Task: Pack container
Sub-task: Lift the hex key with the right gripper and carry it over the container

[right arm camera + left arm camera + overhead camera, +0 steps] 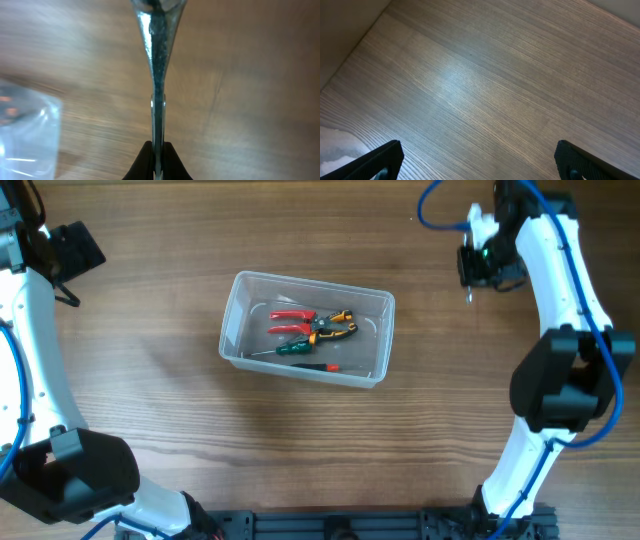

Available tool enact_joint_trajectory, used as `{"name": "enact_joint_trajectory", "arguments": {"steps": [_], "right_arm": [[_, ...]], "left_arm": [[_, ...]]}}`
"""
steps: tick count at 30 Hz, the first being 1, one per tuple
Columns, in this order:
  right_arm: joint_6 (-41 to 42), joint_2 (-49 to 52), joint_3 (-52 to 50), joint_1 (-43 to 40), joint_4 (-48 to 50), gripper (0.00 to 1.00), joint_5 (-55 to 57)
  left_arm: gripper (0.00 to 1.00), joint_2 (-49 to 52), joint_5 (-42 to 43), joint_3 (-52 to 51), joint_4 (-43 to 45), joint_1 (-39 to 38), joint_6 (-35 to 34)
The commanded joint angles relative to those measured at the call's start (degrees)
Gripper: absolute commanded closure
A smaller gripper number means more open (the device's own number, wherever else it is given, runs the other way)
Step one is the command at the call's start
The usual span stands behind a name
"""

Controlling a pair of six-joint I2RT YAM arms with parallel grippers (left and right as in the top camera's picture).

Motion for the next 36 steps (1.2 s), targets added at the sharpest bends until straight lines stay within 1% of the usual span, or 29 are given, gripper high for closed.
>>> {"name": "enact_joint_trajectory", "arguments": {"steps": [1,4,6,8,12,14,17,23,26,28,29,33,35,36], "right_arm": [[-5.99,-6.34,5.44,5.38,-0.11,0.96,-2.19],[-14.58,-8.48,6.36,12.24,-0.61,0.96,-2.86],[-17.46,-8.57,6.36,15.61,-1.2,0.96,-2.89],[-21.14,-8.52,6.23,20.85,-1.84,0.96,-4.46],[-25.33,-8.44,6.19,27.74,-1.38,0.96,-5.97],[-25.9,-7.89,6.19,29.4,-0.98,0.96,-6.4],[-27.26,-5.44,6.19,30.99,-0.63,0.96,-9.55],[-27.3,2.91,6.19,31.32,-0.48,0.96,-9.77],[-27.23,8.9,6.19,31.32,-0.17,0.96,-9.77],[-26.93,11.91,6.19,31.32,-0.26,0.96,-9.79],[-25.44,14.49,6.19,31.32,-0.17,0.96,-9.79],[-24.11,17.31,6.19,31.32,-0.15,0.96,-9.97],[-24.06,17.31,6.19,31.32,-0.17,0.87,-9.97],[-24.02,17.31,6.19,31.32,-0.2,0.86,-9.97]], "left_arm": [[0.0,-0.57,-0.31,0.72,0.0,0.15,-0.55],[0.0,-0.57,-0.31,0.72,0.0,0.15,-0.55],[0.0,-0.57,-0.31,0.72,0.0,0.15,-0.55],[0.0,-0.57,-0.31,0.72,0.0,0.15,-0.55],[0.0,-0.57,-0.31,0.72,0.0,0.15,-0.55],[0.0,-0.57,-0.31,0.72,0.0,0.15,-0.55],[0.0,-0.57,-0.31,0.72,0.0,0.15,-0.55],[0.0,-0.57,-0.31,0.72,0.0,0.15,-0.55],[0.0,-0.57,-0.31,0.72,0.0,0.15,-0.55],[0.0,-0.57,-0.31,0.72,0.0,0.15,-0.55],[0.0,-0.57,-0.31,0.72,0.0,0.15,-0.55],[0.0,-0.57,-0.31,0.72,0.0,0.15,-0.55],[0.0,-0.57,-0.31,0.72,0.0,0.15,-0.55],[0.0,-0.57,-0.31,0.72,0.0,0.15,-0.55]]}}
